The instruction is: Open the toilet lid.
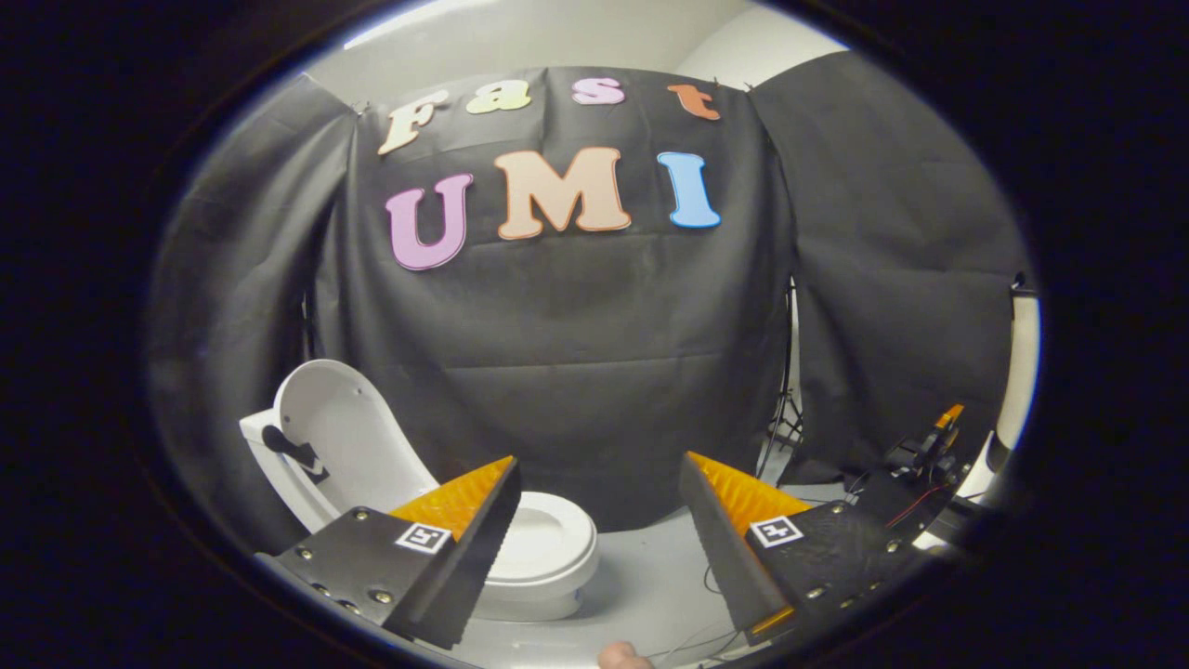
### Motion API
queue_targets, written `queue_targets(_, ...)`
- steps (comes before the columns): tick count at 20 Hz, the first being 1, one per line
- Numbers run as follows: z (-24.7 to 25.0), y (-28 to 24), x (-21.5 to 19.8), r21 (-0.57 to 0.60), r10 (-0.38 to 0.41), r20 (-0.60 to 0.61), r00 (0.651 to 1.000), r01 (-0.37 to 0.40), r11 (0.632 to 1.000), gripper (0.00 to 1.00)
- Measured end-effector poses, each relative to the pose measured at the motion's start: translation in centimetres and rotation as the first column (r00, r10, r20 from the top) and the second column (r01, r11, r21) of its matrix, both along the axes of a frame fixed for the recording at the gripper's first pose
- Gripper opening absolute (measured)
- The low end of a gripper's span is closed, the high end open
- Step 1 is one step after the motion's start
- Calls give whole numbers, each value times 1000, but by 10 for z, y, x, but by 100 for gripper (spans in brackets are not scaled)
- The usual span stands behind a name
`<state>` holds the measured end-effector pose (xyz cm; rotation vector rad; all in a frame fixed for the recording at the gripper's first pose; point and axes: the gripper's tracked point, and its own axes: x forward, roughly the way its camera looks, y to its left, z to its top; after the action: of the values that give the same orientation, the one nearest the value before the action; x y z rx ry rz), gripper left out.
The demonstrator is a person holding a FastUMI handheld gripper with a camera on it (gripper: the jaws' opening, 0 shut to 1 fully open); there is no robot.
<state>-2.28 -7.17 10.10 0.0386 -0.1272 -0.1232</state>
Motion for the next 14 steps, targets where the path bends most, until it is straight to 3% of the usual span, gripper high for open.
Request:
queue_targets(8,-21,27,16,14,61,-26,998,-61,998,100)
queue_targets(14,-73,32,10,-64,86,-83,993,-92,994,100)
